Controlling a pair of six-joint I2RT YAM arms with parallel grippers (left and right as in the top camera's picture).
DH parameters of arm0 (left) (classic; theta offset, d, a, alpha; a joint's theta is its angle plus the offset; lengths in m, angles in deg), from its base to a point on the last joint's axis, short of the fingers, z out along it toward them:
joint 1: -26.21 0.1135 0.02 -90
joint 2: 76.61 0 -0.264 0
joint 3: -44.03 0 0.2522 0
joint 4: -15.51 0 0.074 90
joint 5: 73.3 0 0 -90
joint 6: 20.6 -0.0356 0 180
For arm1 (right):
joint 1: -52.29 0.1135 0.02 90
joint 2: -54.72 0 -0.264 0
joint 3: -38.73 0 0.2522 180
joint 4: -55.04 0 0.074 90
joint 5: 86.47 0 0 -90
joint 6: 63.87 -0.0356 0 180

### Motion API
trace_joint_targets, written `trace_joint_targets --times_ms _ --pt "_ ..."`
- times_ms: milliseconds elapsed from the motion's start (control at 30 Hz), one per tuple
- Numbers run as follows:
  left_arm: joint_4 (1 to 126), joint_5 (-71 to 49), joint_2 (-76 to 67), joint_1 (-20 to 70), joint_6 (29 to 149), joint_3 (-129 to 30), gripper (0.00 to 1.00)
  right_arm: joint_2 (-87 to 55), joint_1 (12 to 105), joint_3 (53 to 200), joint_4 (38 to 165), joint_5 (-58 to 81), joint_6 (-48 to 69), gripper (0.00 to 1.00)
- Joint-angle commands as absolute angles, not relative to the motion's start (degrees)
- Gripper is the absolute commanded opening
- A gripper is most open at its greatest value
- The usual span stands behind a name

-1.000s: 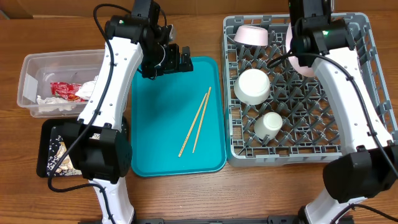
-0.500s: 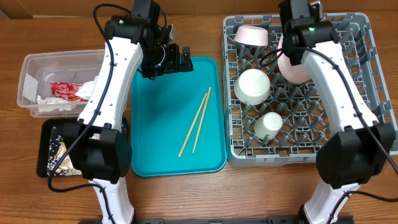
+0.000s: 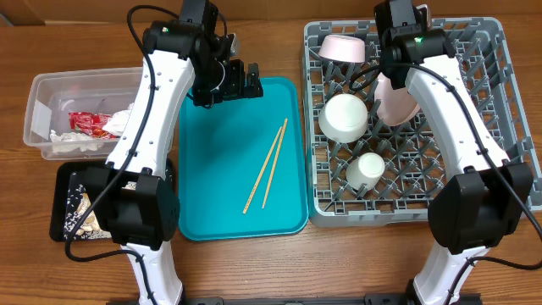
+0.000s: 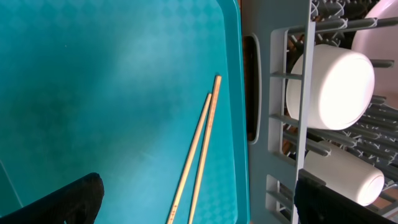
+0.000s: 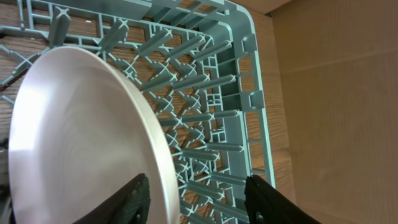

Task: Sort waste into correct bins and load items into the dishwasher
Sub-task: 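Lower the pink plate upright into the rack slot with the right gripper, then release the plate and move the right gripper over the chopsticks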

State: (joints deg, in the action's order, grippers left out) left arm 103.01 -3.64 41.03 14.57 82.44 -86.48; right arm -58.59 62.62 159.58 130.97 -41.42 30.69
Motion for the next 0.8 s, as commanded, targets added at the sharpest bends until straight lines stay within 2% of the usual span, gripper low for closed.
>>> trace_joint_targets --times_ms 0,100,200,300,567,667,767 --pt "102.92 -3.20 38.78 14.65 81.61 -87.85 1.00 -58.00 62.97 161.11 130.64 -40.94 29.59 0.53" --pt "102.92 -3.20 38.78 14.65 81.59 -87.85 1.00 -56.17 63.23 162.42 130.78 -39.72 25.35 0.55" --pt "102.92 -3.20 38.78 14.65 81.59 -87.85 1.00 -53.00 63.53 163.73 131.24 -32.77 23.21 0.55" --pt "102.92 -3.20 38.78 14.65 81.59 -87.85 1.00 -49.24 63.53 164.85 132.13 -21.79 22.62 0.61" --pt "102.92 -3.20 38.78 14.65 81.61 -87.85 1.00 -41.22 63.53 165.13 135.83 10.88 22.62 0.63" --pt "102.90 -3.20 38.78 14.61 81.59 -87.85 1.00 -41.09 63.53 164.96 138.86 23.78 22.64 1.00" --pt "102.92 -3.20 38.78 14.61 81.59 -87.85 1.00 -42.00 63.53 164.41 141.79 27.65 22.58 1.00"
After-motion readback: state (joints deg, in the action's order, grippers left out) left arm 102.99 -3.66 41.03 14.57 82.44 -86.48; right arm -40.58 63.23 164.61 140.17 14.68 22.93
